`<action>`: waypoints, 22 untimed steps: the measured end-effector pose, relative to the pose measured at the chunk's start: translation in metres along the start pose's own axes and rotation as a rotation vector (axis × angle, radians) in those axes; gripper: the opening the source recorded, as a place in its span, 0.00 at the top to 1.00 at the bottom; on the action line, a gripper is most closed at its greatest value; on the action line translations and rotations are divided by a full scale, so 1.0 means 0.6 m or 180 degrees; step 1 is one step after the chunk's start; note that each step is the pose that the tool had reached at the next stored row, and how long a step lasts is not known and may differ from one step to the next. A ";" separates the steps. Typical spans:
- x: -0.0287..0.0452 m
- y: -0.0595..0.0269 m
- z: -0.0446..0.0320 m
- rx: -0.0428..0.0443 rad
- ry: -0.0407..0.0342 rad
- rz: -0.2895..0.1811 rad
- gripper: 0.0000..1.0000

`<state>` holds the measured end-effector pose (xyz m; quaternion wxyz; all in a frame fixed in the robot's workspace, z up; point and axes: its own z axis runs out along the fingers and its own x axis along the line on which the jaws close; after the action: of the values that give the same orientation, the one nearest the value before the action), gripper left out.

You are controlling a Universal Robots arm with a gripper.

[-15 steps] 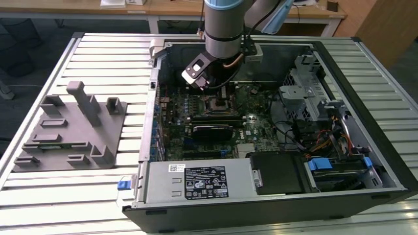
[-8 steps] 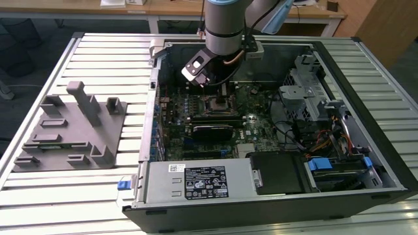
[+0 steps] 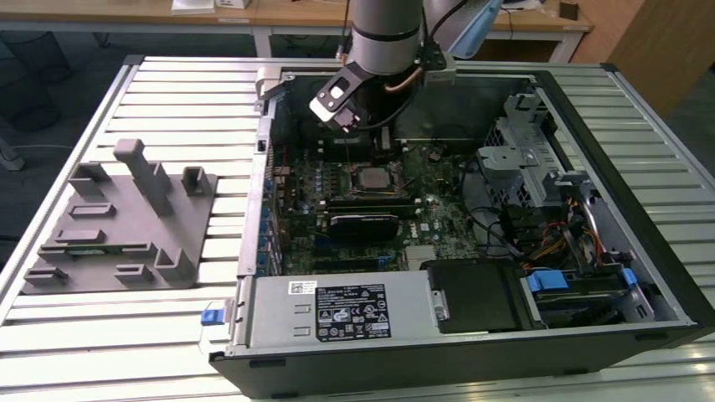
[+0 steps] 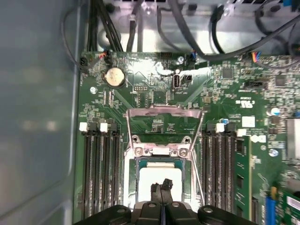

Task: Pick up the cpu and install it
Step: 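Place the cpu into insertion slot, then close the cpu cover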

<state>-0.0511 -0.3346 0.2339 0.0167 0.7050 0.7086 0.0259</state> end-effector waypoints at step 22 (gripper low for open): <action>0.000 0.002 -0.034 -0.0024 -0.0001 0.0000 0.89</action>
<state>-0.0511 -0.3346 0.2541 0.0194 0.7049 0.7085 0.0285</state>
